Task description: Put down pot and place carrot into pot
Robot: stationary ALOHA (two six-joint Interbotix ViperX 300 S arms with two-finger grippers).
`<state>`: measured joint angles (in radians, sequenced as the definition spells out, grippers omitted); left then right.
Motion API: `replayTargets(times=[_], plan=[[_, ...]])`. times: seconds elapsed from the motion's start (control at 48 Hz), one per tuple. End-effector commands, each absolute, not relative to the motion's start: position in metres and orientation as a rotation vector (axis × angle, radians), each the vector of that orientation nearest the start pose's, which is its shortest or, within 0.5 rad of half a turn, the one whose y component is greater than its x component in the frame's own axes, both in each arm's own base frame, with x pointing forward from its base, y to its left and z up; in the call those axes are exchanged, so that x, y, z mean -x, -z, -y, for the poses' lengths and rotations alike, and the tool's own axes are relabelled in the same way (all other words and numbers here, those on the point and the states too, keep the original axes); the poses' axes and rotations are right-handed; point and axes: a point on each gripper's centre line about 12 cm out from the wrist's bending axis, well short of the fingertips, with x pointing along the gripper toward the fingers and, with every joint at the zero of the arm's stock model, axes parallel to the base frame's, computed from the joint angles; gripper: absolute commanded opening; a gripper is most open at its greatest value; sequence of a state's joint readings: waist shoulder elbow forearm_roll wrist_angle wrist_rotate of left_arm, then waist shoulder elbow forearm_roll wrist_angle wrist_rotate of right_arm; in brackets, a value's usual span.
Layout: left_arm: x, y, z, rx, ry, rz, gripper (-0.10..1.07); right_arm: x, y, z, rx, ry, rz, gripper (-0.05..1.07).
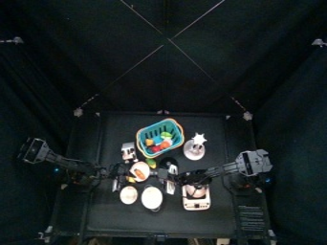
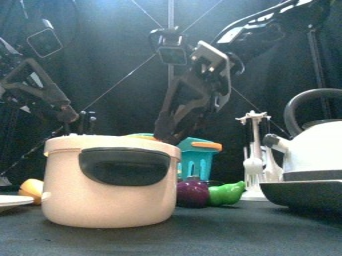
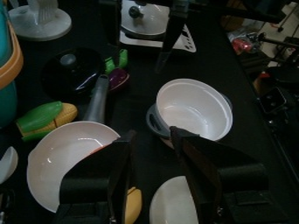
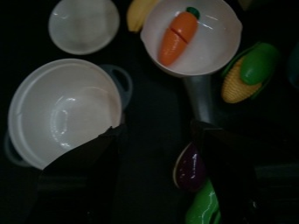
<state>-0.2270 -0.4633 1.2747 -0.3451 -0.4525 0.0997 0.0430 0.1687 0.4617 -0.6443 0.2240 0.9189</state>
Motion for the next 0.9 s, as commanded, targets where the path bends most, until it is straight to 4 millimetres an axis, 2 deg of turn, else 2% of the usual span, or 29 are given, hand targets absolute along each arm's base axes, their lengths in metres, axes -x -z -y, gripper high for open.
replayTargets(times=[0.0, 0.188, 0.312, 0.438, 0.604, 0.875], plan=[[-0.235, -0.165, 0.036, 0.143, 0.035, -0.367, 0.78, -0.444, -0.168, 0.007, -0.208, 0.215, -0.740, 0.92], [-0.233, -0.163, 0.035, 0.145, 0.032, -0.373, 0.78, -0.438, -0.166, 0.015, -0.164, 0.269, -0.788, 0.92], [-0.233, -0.162, 0.035, 0.149, 0.029, -0.376, 0.78, -0.426, -0.176, 0.017, -0.146, 0.312, -0.813, 0.92], [-0.233, -0.162, 0.035, 0.149, 0.029, -0.374, 0.78, -0.412, -0.185, 0.012, -0.137, 0.331, -0.829, 0.92], [-0.233, -0.162, 0.035, 0.149, 0.029, -0.374, 0.78, -0.401, -0.186, 0.007, -0.137, 0.341, -0.852, 0.92], [-0.233, -0.163, 0.035, 0.151, 0.029, -0.373, 0.78, -0.396, -0.181, 0.003, -0.128, 0.340, -0.877, 0.92]])
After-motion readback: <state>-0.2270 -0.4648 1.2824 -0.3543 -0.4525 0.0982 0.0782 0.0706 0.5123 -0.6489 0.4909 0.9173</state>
